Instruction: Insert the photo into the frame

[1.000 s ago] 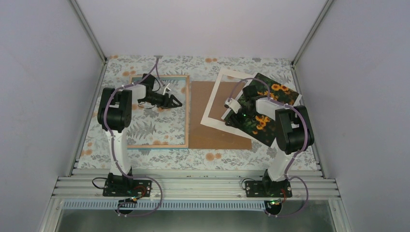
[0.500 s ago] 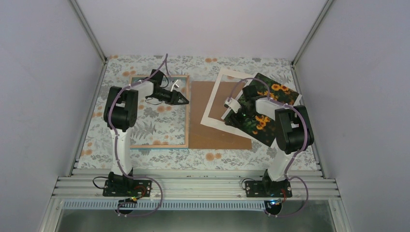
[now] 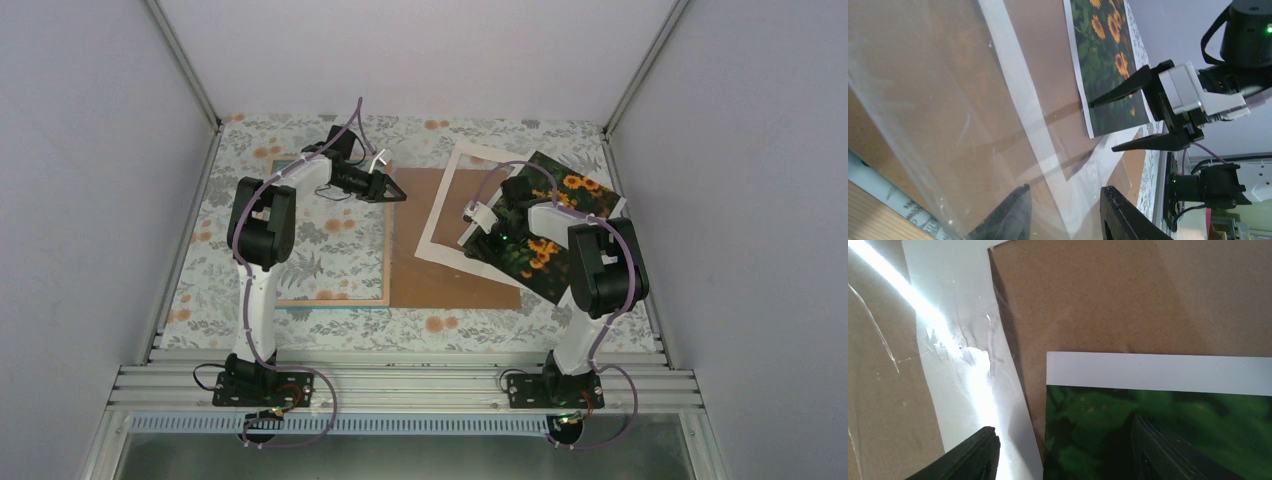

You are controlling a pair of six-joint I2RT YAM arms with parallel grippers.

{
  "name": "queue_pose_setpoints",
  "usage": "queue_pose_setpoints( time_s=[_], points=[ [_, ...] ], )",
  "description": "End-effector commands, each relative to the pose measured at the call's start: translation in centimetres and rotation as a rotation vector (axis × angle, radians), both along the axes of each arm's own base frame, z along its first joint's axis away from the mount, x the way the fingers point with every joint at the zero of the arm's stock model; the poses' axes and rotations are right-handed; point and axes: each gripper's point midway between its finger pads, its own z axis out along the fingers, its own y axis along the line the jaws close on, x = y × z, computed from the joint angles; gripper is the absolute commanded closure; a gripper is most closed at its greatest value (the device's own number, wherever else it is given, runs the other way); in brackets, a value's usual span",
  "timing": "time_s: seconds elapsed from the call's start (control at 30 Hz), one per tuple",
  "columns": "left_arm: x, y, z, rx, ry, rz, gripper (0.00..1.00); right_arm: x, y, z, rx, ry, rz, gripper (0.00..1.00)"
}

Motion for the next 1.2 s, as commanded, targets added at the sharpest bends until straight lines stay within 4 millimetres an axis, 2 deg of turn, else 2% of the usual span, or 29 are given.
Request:
queue_pose_setpoints(
  time_s=[0.0,0.13,0.17,0.2,0.23,0.37,0.47,0.63,0.77,0.93,1.07,1.17],
  points=[
    [0.4,-0.1,-0.7,0.020,0.069,0.008,0.68,-3.3,-1.3,-3.5,-0.086,0.140,-0.003,0.34],
    [0.3,0.2,-0.6,0.043,0.063,0.005,0.84,-3.0,-1.1,-2.7,-0.074,0.132,-0.008,0.33],
    [0.1,0.4,-0.4,0.044,0.055,0.008,0.88,-2.8,-0.9,-2.2,-0.062,0.130,-0.008,0.32],
    [0.0,0.8,0.1,0.039,0.040,0.019,0.95,-2.6,-0.6,-1.5,-0.044,0.128,-0.010,0.30],
    [-0.1,1.4,0.5,0.030,0.032,0.037,0.97,-2.2,-0.2,-0.6,-0.022,0.123,-0.010,0.28],
    [0.1,4.9,2.7,-0.026,-0.027,0.143,0.98,-0.9,1.5,3.9,0.081,0.081,-0.008,0.23],
    [-0.8,6.9,4.1,-0.071,-0.055,0.189,0.98,0.1,2.5,7.3,0.151,0.026,-0.009,0.22],
    [-2.9,9.4,4.1,-0.065,-0.071,0.241,0.98,1.2,3.6,11.4,0.244,-0.029,-0.025,0.18],
    [-4.6,11.8,2.3,-0.035,-0.021,0.290,0.98,1.4,4.3,12.3,0.298,0.004,-0.045,0.17],
    [-5.8,14.6,1.0,-0.021,0.011,0.346,0.98,1.6,5.9,13.5,0.427,0.085,-0.072,0.17],
    [-6.5,16.5,-0.4,0.032,0.032,0.382,0.98,1.9,6.9,13.4,0.520,0.183,-0.119,0.17],
    [-7.0,17.2,-1.2,0.060,0.050,0.374,0.98,2.1,7.5,12.8,0.565,0.257,-0.152,0.18]
  ],
)
